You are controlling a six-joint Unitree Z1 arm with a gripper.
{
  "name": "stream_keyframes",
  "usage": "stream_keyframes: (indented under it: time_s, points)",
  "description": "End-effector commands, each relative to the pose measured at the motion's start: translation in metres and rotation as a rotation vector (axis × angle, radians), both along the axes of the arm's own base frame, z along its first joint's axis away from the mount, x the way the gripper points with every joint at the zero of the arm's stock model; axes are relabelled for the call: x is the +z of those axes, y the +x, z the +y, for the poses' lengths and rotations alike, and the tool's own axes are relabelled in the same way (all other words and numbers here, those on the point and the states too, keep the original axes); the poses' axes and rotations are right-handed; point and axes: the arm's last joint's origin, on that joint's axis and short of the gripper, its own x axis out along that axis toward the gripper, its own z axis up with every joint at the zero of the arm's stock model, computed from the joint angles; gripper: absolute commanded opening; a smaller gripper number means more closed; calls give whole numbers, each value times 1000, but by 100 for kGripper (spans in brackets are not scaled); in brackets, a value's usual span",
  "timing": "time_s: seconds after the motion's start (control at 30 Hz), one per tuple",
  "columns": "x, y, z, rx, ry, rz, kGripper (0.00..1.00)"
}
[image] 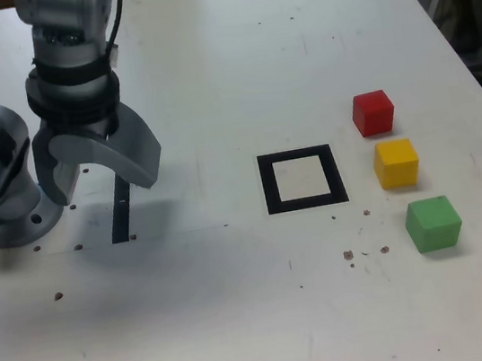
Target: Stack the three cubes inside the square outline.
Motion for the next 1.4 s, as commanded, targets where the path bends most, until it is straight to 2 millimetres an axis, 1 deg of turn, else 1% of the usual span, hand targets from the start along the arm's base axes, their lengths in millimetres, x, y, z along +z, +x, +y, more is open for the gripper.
stream_keyframes:
  time_s: [0.0, 0.3, 0.5, 0.73, 0.93, 1.07, 1.17, 1.27, 1.37]
  points:
    - [1, 1, 0, 0, 0, 1, 99]
    - [0, 2, 0, 0, -2, -1, 99]
    - [2, 9, -4, -3, -9, -13, 99]
    - [8, 16, -4, -6, -15, -50, 99]
    - [25, 33, 0, -23, -11, -98, 99]
    - [33, 42, 3, 13, -30, -73, 99]
    - [43, 49, 5, 46, -13, -75, 99]
    - [58, 64, 6, 74, 22, -103, 99]
    - [67, 85, 7, 84, 38, -110, 99]
